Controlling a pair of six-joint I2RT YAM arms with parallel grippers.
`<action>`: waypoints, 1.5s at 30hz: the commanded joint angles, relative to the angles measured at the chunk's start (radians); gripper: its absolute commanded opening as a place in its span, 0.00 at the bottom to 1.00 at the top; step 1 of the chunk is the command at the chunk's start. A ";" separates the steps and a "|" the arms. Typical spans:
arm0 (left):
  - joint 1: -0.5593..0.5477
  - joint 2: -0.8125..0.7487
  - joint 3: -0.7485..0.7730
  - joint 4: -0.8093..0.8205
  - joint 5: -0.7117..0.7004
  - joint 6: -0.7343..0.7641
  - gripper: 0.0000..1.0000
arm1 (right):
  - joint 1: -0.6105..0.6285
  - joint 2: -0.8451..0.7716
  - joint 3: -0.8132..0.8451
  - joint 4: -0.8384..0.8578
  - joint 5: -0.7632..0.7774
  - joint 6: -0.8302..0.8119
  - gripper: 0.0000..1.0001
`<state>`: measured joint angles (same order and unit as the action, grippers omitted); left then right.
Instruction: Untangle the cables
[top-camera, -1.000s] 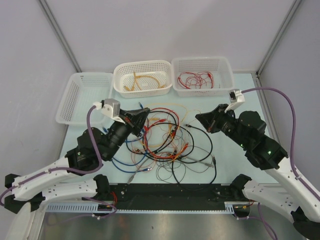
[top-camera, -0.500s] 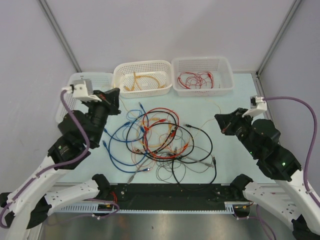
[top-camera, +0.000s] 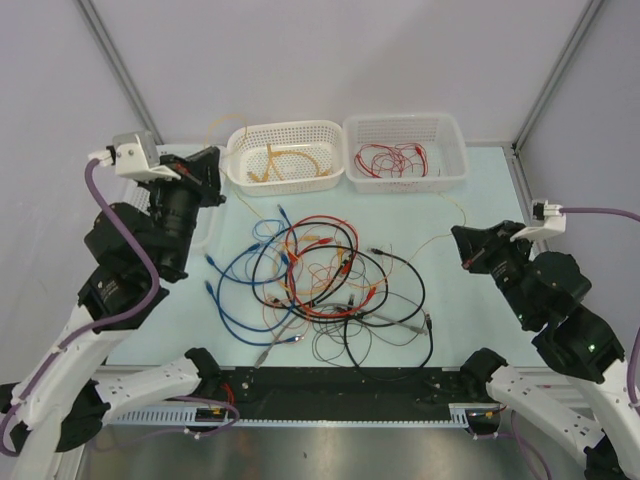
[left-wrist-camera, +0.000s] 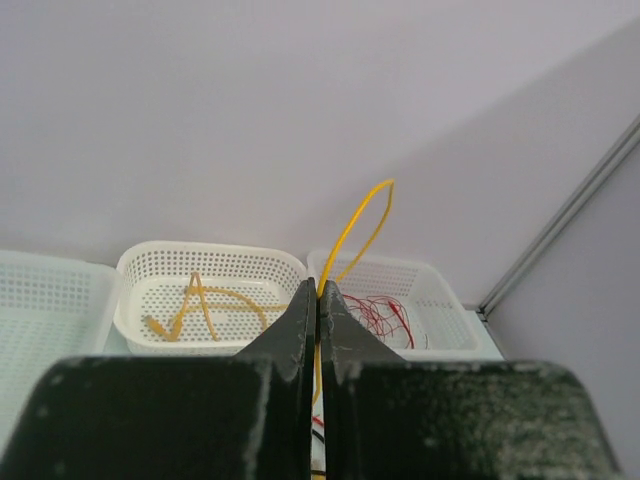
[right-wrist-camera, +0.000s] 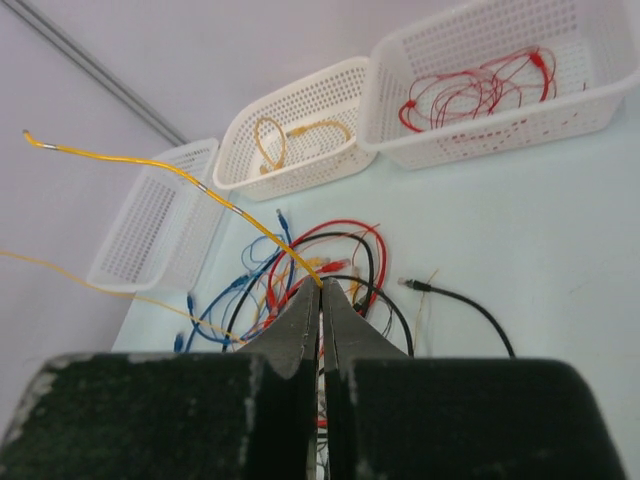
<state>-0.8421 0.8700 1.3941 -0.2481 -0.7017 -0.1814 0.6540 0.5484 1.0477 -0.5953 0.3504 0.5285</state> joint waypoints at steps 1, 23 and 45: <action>0.014 0.055 0.163 0.075 -0.005 0.108 0.00 | -0.004 0.021 0.086 0.006 0.091 -0.064 0.00; 0.018 0.529 0.877 0.014 0.210 0.151 0.00 | -0.004 0.047 -0.020 -0.044 -0.016 -0.016 0.00; 0.064 0.546 0.574 -0.142 0.412 -0.047 0.00 | -0.004 0.071 -0.080 0.009 -0.125 -0.013 0.00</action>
<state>-0.7914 1.4052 2.1250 -0.3649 -0.3676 -0.1349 0.6521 0.6147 0.9749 -0.6155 0.2485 0.5064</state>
